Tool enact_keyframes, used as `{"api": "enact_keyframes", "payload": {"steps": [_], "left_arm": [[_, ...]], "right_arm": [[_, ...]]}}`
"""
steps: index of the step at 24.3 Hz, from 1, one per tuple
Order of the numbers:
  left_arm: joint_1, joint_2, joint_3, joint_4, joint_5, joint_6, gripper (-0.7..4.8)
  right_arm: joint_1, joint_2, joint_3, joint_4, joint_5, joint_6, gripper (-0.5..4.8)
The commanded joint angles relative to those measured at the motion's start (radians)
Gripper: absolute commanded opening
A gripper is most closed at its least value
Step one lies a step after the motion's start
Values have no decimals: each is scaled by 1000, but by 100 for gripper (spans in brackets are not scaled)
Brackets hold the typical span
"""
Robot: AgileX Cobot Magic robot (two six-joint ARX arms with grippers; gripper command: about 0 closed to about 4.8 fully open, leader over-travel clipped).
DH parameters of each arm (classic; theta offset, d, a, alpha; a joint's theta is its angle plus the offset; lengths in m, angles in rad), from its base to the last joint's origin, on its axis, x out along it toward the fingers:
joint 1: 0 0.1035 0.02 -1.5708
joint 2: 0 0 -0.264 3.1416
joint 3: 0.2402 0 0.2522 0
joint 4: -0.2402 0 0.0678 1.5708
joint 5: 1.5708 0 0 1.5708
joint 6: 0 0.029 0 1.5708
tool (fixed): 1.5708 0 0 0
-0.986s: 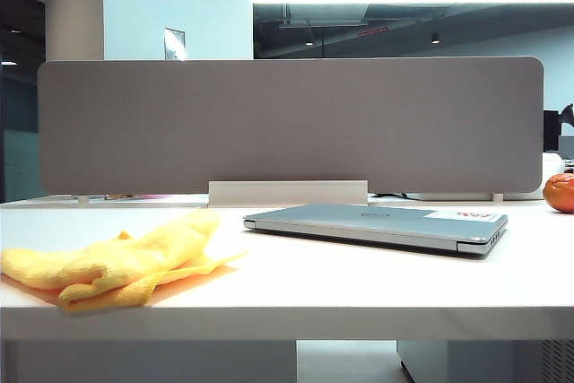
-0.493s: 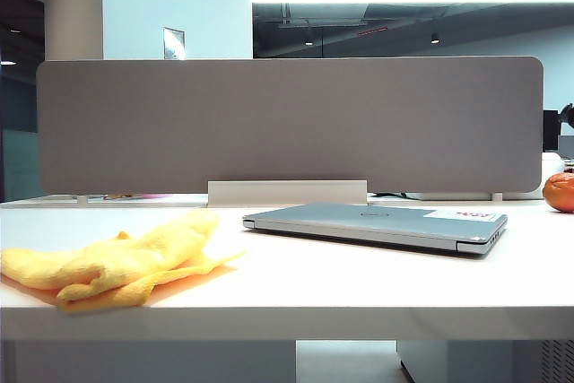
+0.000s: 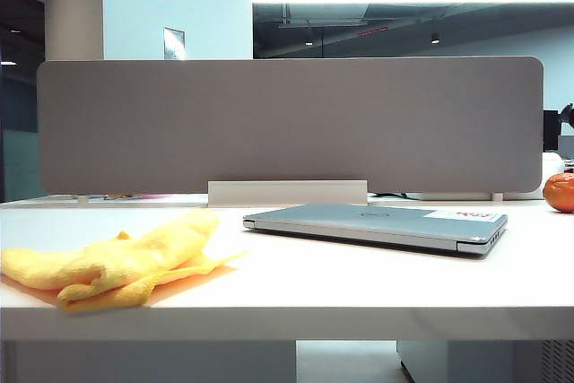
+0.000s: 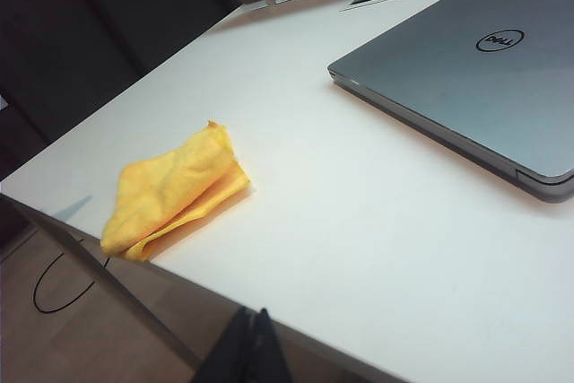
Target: Pick up the yellow rag and put it over the laptop.
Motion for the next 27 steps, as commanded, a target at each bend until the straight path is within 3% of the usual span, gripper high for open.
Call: {"api": "enact_keyframes", "payload": {"steps": [1,14,19,22,25,27], "left_arm": [[-11,124,56,33,82,4,-5],[-232,466,71,177,53,6,4],[-342,595,97,182,34,5,126],[-436,716,150,181,-117,5,149],[-480,797,194,179,-150,5,237],[-495,844,215,180,-153,4,326]], "right_arm": [[0,0,-4,13,2,2,4],[0,0,-4,11,14,-2,4],[0,-1,-4,11,19,-2,4],[0,0,-4,11,19,-2,4],[0,-1,-4,11,19,-2,4],[0,-1,-4,11,19,-2,4]]}}
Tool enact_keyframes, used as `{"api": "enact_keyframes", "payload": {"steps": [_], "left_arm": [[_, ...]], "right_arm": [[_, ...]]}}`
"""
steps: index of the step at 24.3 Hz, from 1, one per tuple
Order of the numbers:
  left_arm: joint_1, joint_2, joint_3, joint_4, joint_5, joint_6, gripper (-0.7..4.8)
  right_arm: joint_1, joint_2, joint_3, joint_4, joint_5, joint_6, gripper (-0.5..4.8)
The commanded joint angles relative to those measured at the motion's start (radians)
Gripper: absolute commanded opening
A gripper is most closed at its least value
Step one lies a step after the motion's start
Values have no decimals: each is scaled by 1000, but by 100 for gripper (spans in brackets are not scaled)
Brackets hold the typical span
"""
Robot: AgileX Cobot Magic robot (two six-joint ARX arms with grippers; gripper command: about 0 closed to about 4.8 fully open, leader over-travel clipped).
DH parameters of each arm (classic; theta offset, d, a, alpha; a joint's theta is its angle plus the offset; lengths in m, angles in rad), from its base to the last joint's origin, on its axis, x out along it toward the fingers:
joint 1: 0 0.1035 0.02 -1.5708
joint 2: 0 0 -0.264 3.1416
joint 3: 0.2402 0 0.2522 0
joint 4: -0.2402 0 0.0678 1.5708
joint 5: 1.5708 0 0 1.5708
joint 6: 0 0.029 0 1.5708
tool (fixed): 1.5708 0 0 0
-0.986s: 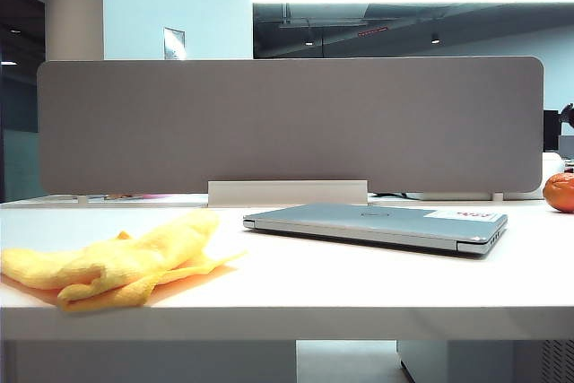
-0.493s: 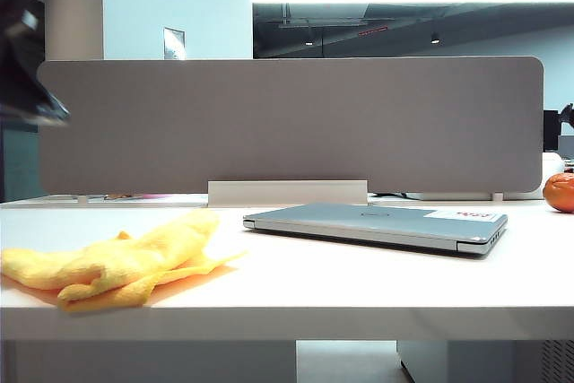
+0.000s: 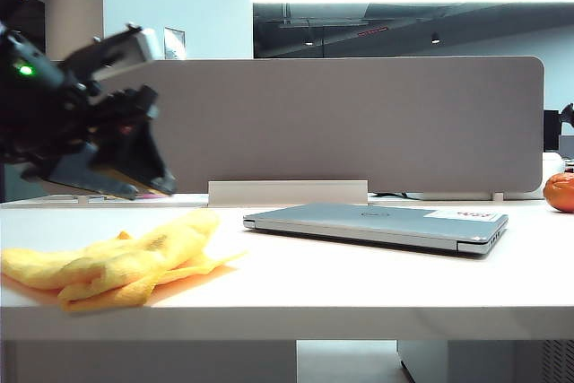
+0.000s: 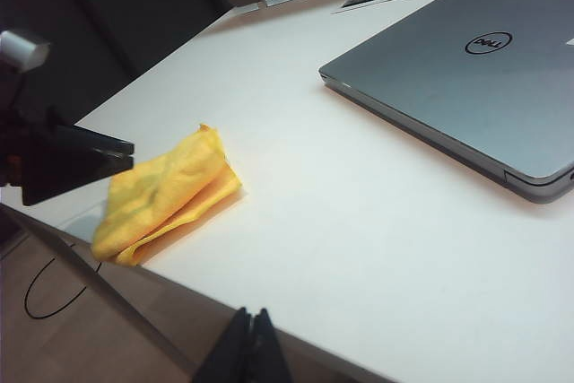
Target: Pick up the yellow rag and put it over the laptop.
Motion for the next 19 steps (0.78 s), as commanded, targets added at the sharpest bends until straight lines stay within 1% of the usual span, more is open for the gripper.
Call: {"api": "enact_keyframes", "payload": {"steps": [1,3,14,19], "left_arm": [[-12,39,19,11,-6,4,365],[-18,61,22,11,-6,3,479],[-26,109,21,-34,-3,-2,479],[-73,158,21,-41,-7,-3,479]], "right_arm": [[0,-1,-4,11,0,-1,4],[0,-1,-4,11,-1,-1,4],[0,0,-4,11,0,-1,4],[0,0,-4,11,0,-1,4]]}}
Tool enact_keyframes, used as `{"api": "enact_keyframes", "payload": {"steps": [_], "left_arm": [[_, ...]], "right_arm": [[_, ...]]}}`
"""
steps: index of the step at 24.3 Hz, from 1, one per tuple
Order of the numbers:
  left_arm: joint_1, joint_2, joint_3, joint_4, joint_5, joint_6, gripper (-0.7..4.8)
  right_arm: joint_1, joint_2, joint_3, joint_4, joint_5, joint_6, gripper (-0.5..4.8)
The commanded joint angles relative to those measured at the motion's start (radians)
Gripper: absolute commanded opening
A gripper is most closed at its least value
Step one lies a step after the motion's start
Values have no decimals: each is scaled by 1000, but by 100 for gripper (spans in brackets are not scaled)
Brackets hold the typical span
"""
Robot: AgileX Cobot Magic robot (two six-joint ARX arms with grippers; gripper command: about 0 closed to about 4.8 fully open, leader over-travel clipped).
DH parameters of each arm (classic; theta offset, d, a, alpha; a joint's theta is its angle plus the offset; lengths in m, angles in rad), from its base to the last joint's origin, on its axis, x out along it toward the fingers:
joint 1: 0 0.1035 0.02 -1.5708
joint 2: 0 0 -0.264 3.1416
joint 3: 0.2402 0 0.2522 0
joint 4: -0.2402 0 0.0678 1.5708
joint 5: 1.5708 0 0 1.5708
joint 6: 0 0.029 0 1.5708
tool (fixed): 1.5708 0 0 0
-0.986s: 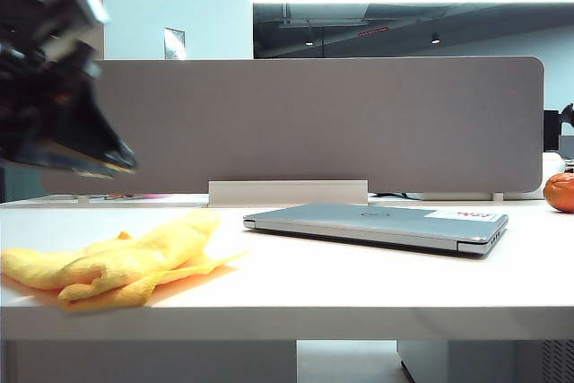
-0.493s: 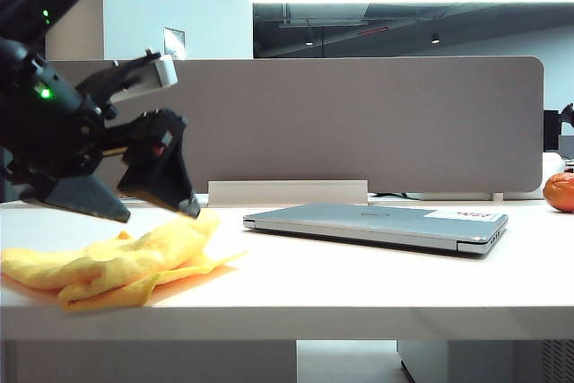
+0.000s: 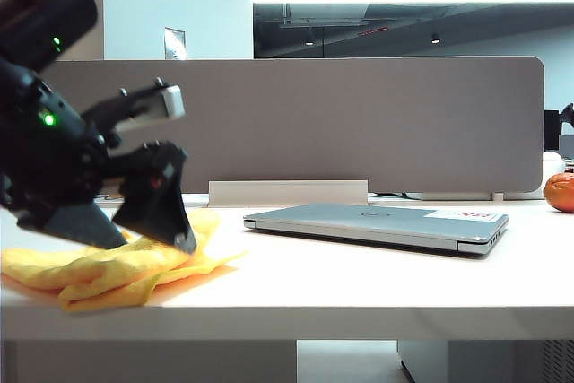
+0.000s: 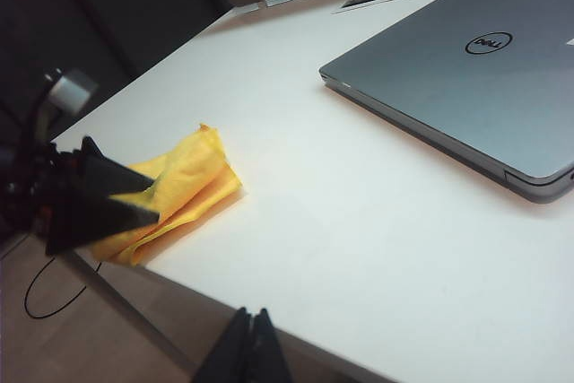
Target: Pick up the yellow rag and put it over the laptop.
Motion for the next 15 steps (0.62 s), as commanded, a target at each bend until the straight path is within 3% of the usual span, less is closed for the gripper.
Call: {"api": "enact_keyframes", "payload": {"steps": [1,6,10,15], "left_arm": [[-51,38,4,0,-20,1,479],[-101,82,4,4,-137,3,479],[-101,84,4,4,-138,3,257],[-101,84,4,13,-138,3,58]], "right_arm": [[0,0,-4,11,0,-1,4],[0,-1,-4,11,0,-1,4],[0,0,-4,11,0,-1,4],[0,-1,-4,11,0,-1,4]]}}
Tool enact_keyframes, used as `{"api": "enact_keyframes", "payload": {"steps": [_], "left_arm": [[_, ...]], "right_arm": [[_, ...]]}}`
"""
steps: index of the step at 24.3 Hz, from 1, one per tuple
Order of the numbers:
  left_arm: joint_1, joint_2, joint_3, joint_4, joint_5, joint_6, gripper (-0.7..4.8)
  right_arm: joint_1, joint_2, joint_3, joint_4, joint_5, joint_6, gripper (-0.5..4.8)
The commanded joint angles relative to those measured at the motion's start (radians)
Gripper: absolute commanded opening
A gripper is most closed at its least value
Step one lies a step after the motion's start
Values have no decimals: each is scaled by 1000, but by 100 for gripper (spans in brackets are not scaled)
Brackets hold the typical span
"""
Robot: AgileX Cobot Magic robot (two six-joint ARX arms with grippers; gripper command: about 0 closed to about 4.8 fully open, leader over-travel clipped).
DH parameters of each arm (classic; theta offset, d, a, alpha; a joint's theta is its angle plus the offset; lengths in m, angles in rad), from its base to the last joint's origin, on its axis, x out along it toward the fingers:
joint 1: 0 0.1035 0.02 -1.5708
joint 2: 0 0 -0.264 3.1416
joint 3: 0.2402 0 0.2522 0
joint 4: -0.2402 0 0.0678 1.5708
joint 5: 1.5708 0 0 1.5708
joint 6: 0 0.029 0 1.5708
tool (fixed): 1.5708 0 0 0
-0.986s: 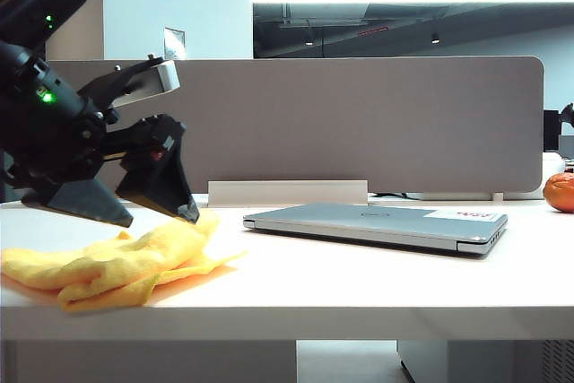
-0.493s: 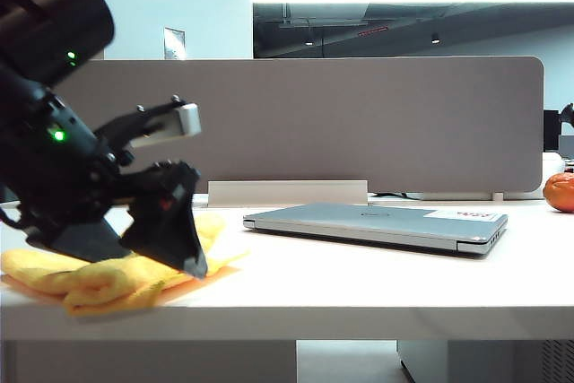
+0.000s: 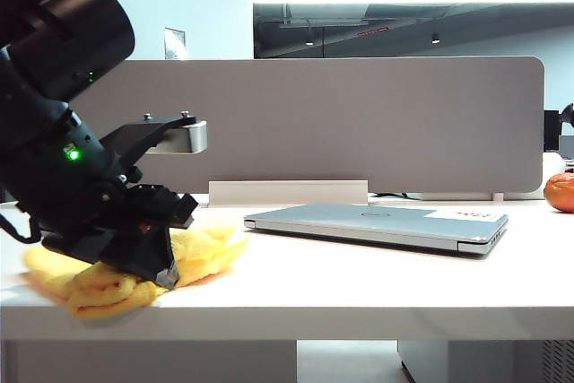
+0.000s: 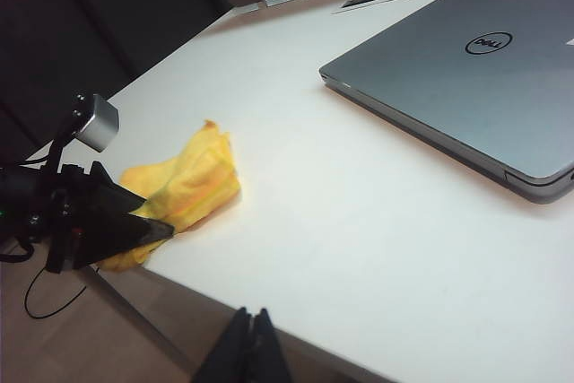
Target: Pick up the yellow rag and put it over the laptop.
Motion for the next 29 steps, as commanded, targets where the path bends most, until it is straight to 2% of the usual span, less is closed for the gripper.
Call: {"api": "enact_keyframes", "payload": {"steps": [1,2,9,16,19,29], "left_arm": [[-4,2,0,4,15,0,29],[-4,2,0,19,15,0,14],[-4,0,69,94,16,0,-3],[-4,11,314,132,37,0,-6],[-4,62,409,175,36,5,-6],[-4,281,657,176,38,4,-6]], "right_arm": [[0,-1,-4,11,0,-1,4],[0,-1,-4,11,0,-1,4],[0,-1,-4,11,0,-1,4],[-2,-1,-4,12,45,-5,4],[-2,-1,-4,11,45,-5,4],[-2,-1,-4,11,45,-5,3]]}}
